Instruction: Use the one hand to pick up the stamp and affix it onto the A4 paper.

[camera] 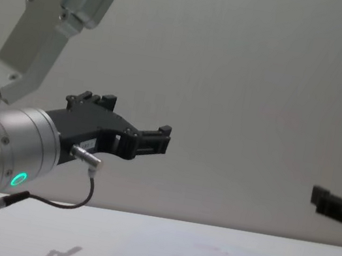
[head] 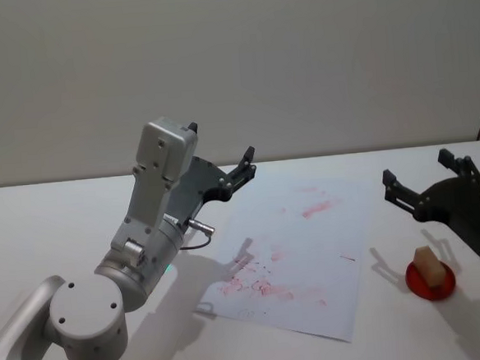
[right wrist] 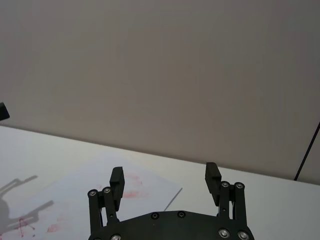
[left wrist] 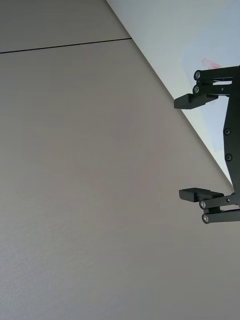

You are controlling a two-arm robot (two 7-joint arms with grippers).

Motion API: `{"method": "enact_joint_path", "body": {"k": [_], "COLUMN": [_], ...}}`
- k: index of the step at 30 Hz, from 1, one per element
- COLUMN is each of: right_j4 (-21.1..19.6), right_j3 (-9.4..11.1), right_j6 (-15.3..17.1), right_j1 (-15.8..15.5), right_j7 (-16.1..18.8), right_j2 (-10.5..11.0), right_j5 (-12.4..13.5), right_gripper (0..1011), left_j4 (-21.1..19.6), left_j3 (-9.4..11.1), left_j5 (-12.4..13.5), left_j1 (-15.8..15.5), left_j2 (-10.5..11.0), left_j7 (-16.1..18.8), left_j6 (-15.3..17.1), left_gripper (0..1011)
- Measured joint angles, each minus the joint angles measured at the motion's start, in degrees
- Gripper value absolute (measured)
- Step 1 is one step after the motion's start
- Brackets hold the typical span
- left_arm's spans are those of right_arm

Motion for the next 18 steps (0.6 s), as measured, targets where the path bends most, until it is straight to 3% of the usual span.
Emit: {"method": "enact_joint_path", "body": {"k": [7,18], "right_j4": [-0.11,-0.17], "right_j3": [-0.35,-0.43], "right_j6": [-4.37,-5.38], "right_j1": [0.05,0.05], "right_j7": [-0.65,-0.8], "right_j2": [-0.23,-0.3], "right_j5": [0.2,0.25], "right_gripper": [1001,1001], "left_j4": [0.0,0.0], "left_j3": [0.0,0.0], "left_j5": [0.0,0.0], "left_j1": [0.0,0.0], "left_j2": [0.0,0.0], "left_j7": [0.0,0.0], "left_j6": [0.0,0.0], "left_gripper": [1001,1001]}}
